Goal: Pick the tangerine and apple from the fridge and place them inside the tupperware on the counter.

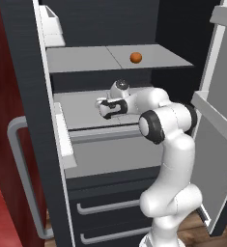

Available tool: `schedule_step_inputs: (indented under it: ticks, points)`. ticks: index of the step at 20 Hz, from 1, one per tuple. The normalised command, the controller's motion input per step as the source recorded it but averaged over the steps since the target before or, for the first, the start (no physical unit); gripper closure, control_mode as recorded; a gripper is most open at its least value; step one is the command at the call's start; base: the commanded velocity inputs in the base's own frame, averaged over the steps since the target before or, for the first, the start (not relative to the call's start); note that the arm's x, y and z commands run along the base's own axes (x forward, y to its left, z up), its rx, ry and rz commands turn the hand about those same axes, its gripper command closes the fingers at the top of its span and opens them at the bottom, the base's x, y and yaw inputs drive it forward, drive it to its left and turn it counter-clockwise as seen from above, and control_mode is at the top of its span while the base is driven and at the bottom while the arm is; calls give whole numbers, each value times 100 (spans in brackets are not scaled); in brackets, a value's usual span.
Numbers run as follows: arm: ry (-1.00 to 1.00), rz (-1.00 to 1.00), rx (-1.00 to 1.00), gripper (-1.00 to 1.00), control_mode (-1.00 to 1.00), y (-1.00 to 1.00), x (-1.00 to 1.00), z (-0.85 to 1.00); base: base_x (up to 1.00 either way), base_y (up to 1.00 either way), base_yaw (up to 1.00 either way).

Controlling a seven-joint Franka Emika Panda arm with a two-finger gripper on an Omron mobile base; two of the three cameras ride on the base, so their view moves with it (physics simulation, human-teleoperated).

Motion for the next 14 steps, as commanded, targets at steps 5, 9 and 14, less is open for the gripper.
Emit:
schedule_step_inputs:
  ticks: [5, 9, 14]
  points:
    - [0, -9, 0, -100, -100, 0, 1, -26, 0, 0, 0]
    - [0, -12, 0, -100, -100, 0, -10, -39, 0, 0, 0]
    - [1, -13, 0, -100, -100, 0, -28, -52, 0, 0, 0]
